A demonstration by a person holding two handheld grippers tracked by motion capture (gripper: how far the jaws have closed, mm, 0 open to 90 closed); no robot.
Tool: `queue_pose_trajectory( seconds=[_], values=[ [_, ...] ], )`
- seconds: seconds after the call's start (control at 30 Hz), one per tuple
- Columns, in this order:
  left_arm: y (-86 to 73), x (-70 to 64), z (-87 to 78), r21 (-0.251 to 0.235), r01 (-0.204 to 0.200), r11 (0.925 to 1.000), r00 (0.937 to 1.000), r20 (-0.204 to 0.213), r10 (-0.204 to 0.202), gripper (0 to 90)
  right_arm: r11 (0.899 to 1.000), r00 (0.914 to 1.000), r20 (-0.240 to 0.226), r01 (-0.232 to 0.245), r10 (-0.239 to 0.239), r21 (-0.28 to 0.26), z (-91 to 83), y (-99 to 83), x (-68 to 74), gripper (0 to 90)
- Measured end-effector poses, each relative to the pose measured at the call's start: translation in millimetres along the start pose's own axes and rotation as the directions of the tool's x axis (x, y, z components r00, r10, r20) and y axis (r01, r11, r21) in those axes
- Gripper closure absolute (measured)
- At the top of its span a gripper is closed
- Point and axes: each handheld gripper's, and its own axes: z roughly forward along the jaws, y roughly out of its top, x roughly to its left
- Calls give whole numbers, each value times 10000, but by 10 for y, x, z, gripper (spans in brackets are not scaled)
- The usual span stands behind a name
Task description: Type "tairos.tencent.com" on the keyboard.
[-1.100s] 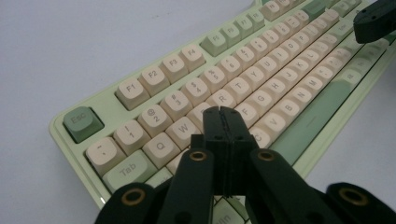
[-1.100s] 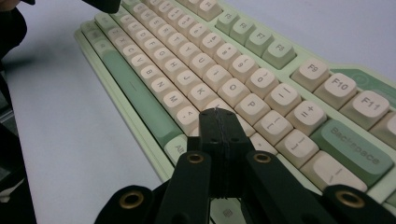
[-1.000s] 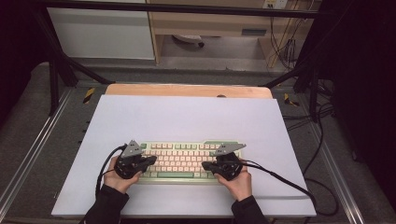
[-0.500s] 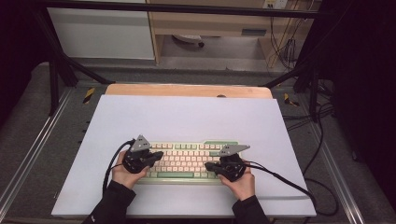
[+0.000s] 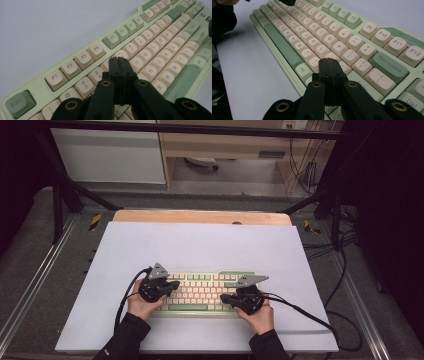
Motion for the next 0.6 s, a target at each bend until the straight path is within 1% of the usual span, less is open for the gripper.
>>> queue_pose_trajectory(
  seconds=[0.1, 0.4, 0.6],
  values=[
    [13, -36, 35, 58, -133, 9999, 9999, 27, 133, 897, 10000, 10000, -1, -3, 3, 5, 5, -3, 3, 900],
    [26, -81, 136, 234, -242, 9994, 9997, 88, 240, 897, 10000, 10000, -9, 30, -30, 21, 6, -4, 1, 900],
    [10, -89, 163, 262, -251, 9993, 9996, 126, 247, 897, 10000, 10000, -18, 35, -35, 21, 2, -3, 1, 900]
  ],
)
